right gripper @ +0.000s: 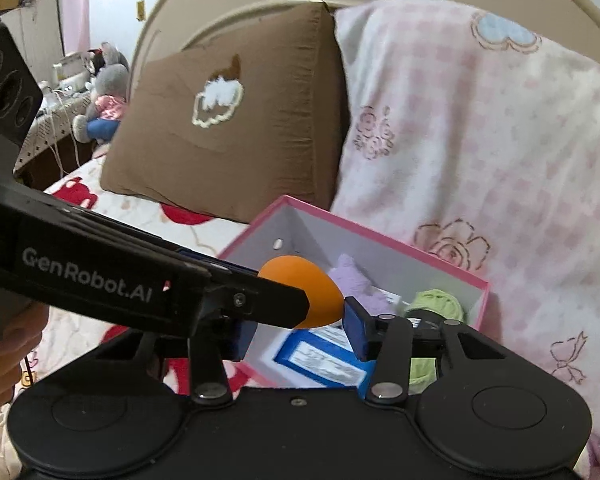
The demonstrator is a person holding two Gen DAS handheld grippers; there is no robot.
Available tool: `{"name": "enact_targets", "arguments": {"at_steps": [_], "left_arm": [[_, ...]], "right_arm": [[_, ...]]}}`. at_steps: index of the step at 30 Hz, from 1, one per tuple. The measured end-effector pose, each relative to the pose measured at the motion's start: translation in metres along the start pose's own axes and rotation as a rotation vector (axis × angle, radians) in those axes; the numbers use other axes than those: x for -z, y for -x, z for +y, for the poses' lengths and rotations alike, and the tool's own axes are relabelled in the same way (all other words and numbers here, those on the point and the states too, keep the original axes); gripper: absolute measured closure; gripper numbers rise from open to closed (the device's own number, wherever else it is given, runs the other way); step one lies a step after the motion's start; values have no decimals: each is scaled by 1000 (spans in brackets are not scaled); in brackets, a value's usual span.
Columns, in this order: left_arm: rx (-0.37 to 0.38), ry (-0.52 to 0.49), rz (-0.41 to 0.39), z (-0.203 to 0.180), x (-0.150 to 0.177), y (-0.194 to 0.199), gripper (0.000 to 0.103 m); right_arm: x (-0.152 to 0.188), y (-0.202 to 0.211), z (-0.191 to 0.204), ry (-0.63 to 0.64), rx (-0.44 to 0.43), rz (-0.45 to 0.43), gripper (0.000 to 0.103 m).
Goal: Organize objects
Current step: 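Carry the orange sponge with the left tool over the pink box, then lower the sponge into the box and open the left tool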
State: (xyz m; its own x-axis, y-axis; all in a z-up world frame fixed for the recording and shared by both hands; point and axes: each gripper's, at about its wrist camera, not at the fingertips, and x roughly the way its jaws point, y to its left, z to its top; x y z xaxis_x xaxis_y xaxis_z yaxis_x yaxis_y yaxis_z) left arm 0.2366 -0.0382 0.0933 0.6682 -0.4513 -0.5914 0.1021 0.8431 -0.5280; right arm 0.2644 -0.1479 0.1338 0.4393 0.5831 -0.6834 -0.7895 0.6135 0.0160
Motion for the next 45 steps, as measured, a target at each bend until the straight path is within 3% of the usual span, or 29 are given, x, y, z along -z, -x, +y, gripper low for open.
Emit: {"name": "enact_targets", "arguments": {"at_steps": [5, 12, 30, 41, 45], "left_arm": [[36, 38, 13, 20, -12, -16, 69], [16, 50, 12, 39, -24, -49, 69], [25, 191, 43, 81, -34, -150, 69], [-6, 254, 44, 92, -35, -168, 69], [-21, 232, 41, 91, -35, -166, 69]], "right_arm": [[-3, -18, -25, -78, -36, -2, 51], [-1, -49, -38, -101, -37, -12, 52], [-1, -136, -101, -233, 29, 120, 52], [-7, -163, -99, -172, 109, 162, 53], [-6, -170, -99, -140, 137, 170, 52]]}}
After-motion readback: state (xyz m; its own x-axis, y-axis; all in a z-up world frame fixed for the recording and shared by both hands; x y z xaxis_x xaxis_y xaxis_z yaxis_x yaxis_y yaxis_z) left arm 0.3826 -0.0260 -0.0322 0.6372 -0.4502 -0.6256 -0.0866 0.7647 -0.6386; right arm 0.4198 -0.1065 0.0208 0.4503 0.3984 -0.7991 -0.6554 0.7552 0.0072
